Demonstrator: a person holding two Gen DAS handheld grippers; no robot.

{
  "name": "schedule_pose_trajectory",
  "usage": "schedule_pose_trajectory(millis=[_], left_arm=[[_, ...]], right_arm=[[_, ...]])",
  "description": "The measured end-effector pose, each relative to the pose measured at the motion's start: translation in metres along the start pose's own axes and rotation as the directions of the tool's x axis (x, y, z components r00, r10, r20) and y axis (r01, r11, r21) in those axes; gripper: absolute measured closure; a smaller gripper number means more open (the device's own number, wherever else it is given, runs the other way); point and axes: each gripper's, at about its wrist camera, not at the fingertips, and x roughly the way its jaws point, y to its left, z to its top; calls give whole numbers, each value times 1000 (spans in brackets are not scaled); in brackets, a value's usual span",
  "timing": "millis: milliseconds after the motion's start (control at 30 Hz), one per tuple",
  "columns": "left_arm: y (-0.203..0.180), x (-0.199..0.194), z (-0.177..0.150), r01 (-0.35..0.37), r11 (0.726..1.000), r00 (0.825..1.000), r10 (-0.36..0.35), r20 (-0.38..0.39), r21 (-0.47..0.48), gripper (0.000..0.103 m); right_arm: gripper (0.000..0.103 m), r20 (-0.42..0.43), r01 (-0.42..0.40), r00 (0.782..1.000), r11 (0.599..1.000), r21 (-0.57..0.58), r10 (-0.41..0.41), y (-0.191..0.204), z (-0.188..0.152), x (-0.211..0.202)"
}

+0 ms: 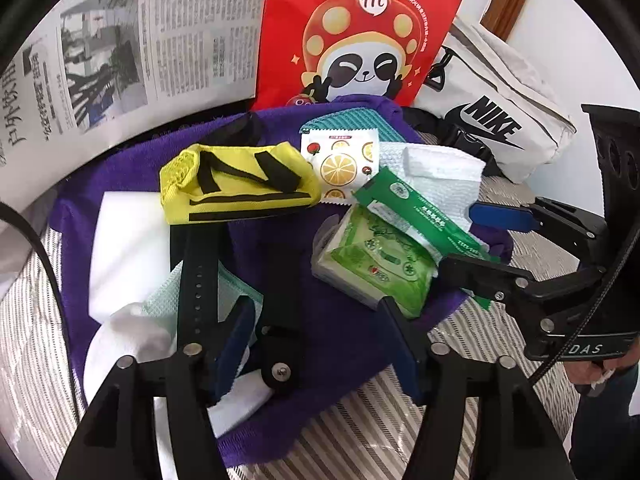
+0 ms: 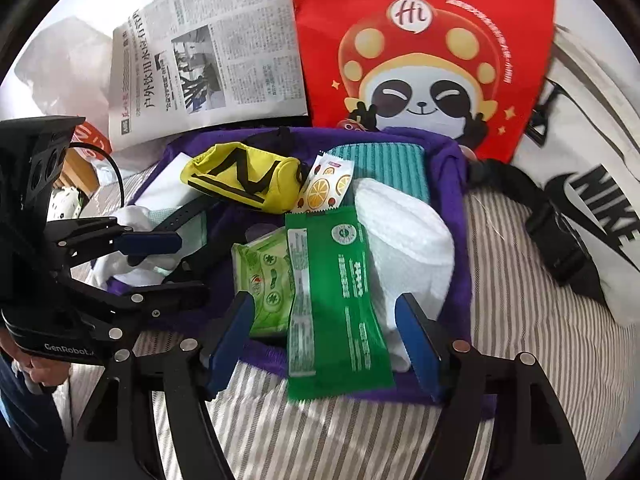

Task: Organize soft objects
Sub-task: 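Release the green packet with the right tool while the left tool releases the strap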

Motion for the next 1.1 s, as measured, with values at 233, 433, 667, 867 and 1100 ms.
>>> schedule_pose_trajectory(millis=[233, 433, 667, 867, 1100], left_arm=[[-15, -22, -3, -56, 998, 998, 56, 1, 22, 31], [-27, -57, -12, -140, 990, 990, 140, 24, 0, 24], [-36, -104, -44, -233, 970, 970, 237, 48, -70, 19], [-45, -140, -79, -250, 957, 961, 264, 83, -147, 17], [-64, -166, -116, -268, 943, 945, 297, 139, -197, 17]], right_arm=[[18, 9, 43, 999, 999, 21, -43, 6, -14, -36], [8, 69, 70, 995, 997, 21, -71, 22, -29, -68], [0, 93, 75, 993, 997, 11, -76, 47, -49, -94], [0, 106, 144, 984, 990, 11, -144, 70, -66, -112], [0, 97, 179, 979, 984, 17, -180, 80, -90, -135]])
